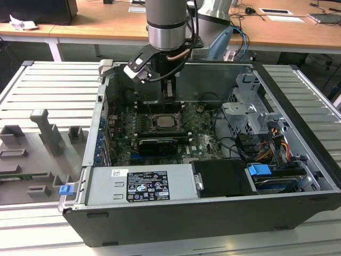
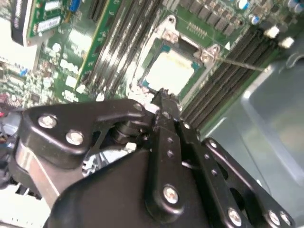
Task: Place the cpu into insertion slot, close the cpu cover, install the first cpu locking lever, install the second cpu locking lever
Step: 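Close the cpu cover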
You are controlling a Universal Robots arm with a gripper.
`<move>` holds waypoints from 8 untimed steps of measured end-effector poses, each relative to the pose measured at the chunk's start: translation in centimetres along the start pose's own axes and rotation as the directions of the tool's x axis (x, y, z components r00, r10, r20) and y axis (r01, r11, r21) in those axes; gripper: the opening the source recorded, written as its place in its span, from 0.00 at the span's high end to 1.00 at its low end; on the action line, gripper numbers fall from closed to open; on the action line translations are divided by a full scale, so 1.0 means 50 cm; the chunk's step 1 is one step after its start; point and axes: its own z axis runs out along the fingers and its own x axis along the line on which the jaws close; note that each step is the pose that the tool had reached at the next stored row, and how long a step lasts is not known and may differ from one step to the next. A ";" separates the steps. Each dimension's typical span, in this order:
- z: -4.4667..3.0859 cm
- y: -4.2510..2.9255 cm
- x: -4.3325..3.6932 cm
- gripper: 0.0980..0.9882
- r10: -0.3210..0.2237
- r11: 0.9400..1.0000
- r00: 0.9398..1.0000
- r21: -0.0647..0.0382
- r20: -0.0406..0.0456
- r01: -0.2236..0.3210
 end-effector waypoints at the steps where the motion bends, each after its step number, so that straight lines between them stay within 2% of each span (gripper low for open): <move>1: -0.003 0.000 0.000 0.99 0.000 1.000 1.000 0.000 0.000 0.000; 8: -0.005 0.009 0.000 0.99 0.000 1.000 1.000 0.000 0.000 0.000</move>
